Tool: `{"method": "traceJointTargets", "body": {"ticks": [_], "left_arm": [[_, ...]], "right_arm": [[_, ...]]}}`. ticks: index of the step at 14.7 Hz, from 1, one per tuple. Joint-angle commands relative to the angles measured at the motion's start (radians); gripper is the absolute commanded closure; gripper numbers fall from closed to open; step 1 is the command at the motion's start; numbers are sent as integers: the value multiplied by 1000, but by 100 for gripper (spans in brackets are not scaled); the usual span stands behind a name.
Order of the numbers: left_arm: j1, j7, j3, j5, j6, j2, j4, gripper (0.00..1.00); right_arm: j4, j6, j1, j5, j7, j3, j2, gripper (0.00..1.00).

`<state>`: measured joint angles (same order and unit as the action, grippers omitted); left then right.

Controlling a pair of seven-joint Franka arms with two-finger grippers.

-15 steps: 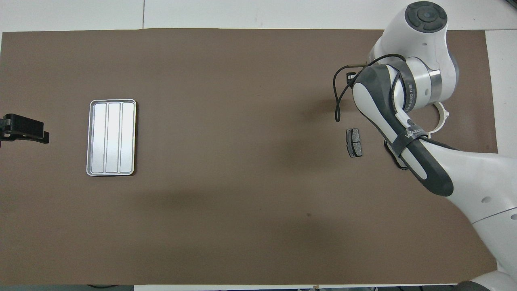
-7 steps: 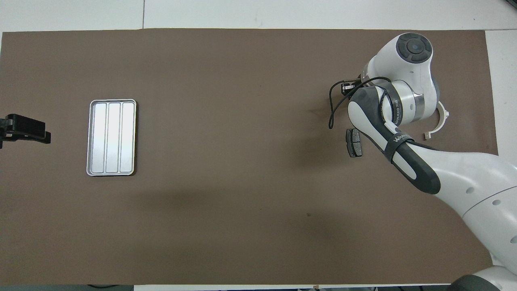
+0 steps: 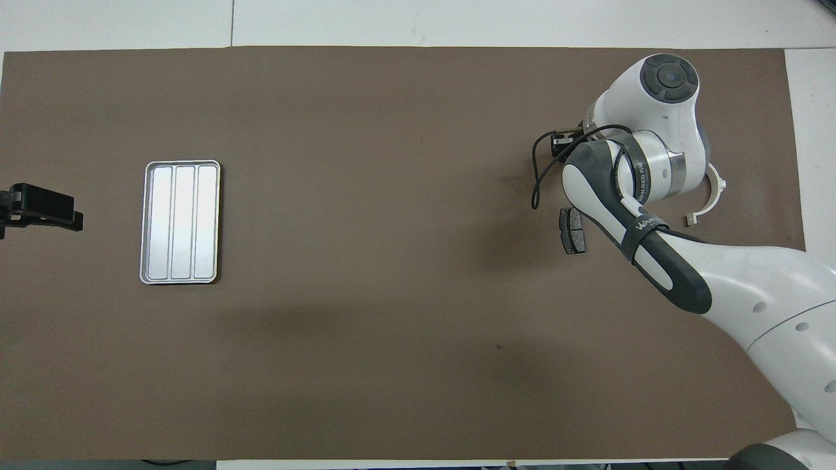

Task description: Place bearing gear from tray to pile

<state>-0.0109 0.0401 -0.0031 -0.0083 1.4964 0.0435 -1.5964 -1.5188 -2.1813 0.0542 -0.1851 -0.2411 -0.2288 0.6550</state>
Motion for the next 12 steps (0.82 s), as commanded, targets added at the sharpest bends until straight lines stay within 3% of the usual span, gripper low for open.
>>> {"method": "traceJointTargets", "body": {"ticks": [1,12], "left_arm": [[-6,-9,5,-10,24,21,-30,0],[-6,-9,2,-10,33,21,-30,0]], "right_arm": [[-12,-23,7,-20,-15,-12,-3,0],[-11,-20,30,-20,-12,-9,-28,0]]}}
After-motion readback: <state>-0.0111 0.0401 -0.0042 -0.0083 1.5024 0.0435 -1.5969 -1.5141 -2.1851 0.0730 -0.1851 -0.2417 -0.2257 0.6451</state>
